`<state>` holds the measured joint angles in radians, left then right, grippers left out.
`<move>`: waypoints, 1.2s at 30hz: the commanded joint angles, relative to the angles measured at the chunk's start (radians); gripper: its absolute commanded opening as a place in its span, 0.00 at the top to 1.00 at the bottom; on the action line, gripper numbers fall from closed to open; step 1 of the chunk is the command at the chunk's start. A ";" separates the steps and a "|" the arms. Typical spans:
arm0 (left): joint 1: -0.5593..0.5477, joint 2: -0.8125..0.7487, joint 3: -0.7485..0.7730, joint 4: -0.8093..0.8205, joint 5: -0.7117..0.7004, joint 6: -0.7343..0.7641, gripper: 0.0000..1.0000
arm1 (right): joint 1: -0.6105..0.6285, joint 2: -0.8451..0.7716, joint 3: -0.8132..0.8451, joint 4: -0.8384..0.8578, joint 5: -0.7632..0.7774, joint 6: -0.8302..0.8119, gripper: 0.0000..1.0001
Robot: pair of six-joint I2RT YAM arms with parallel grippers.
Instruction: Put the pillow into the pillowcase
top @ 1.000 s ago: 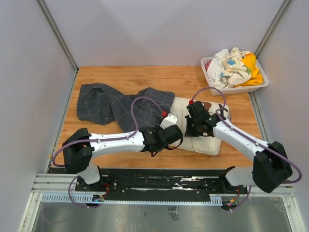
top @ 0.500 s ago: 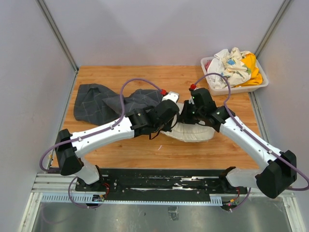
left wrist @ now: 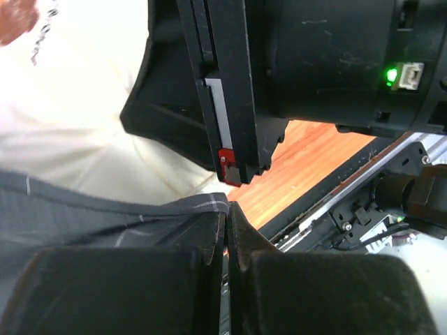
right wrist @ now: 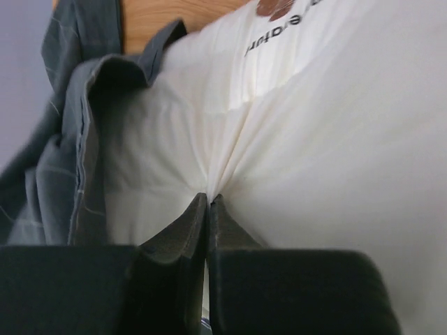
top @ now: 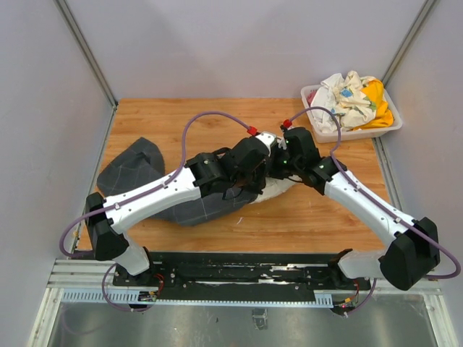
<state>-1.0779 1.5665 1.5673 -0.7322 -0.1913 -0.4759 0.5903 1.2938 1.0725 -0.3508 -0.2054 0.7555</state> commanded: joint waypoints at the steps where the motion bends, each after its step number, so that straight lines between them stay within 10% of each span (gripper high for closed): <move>1: 0.050 -0.014 -0.044 0.166 0.113 -0.007 1.00 | 0.009 -0.001 0.041 0.133 -0.104 0.065 0.99; 8: 0.093 -0.041 -0.197 0.229 0.108 -0.006 0.97 | 0.005 -0.030 -0.010 0.114 -0.081 0.054 0.99; 19: 0.109 -0.109 -0.257 0.228 0.072 -0.057 0.37 | 0.002 -0.050 -0.120 0.061 0.003 0.004 0.99; 31: 0.296 -0.272 -0.334 0.063 -0.065 -0.162 0.33 | 0.001 -0.084 -0.263 -0.014 0.041 -0.128 0.98; 36: 0.393 -0.247 -0.413 0.084 -0.025 -0.168 0.31 | 0.002 -0.132 -0.282 -0.102 0.109 -0.186 0.69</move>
<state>-0.7437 1.2892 1.2106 -0.6239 -0.2268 -0.6224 0.5903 1.2190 0.7956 -0.3721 -0.1596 0.6392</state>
